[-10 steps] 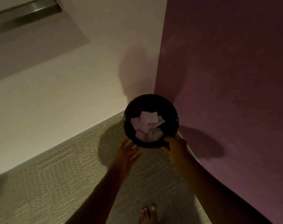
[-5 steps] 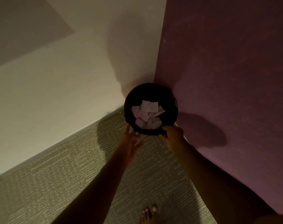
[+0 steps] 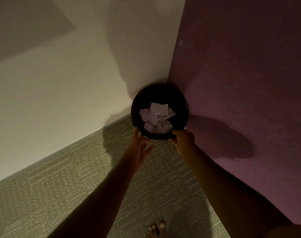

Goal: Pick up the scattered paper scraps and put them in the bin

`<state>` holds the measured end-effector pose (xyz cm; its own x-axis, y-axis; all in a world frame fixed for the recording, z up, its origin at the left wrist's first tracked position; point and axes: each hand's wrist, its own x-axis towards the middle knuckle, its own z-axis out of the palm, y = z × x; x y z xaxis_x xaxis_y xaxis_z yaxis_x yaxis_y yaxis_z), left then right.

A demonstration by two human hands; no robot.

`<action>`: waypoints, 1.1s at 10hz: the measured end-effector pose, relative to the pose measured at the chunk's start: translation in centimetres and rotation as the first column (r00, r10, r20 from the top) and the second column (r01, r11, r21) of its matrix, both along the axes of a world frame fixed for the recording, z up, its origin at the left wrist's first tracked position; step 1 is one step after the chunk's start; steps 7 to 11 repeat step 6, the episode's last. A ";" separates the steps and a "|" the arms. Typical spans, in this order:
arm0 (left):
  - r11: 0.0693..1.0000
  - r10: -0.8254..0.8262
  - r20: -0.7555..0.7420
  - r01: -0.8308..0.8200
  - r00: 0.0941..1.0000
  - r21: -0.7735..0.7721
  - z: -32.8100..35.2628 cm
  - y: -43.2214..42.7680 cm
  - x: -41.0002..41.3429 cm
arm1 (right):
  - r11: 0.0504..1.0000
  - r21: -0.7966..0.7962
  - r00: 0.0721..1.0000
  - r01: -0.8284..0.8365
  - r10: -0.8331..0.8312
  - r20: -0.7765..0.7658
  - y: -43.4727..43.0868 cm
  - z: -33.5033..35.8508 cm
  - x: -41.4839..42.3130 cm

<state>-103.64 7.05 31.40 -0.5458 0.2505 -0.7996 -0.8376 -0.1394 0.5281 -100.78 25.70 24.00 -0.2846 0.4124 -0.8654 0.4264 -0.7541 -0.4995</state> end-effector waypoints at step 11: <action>0.995 0.061 0.048 -0.057 0.997 -0.077 1.3 -2.2 2.4 | 0.974 -0.075 0.975 -0.213 0.217 0.048 -1.0 4.8 5.4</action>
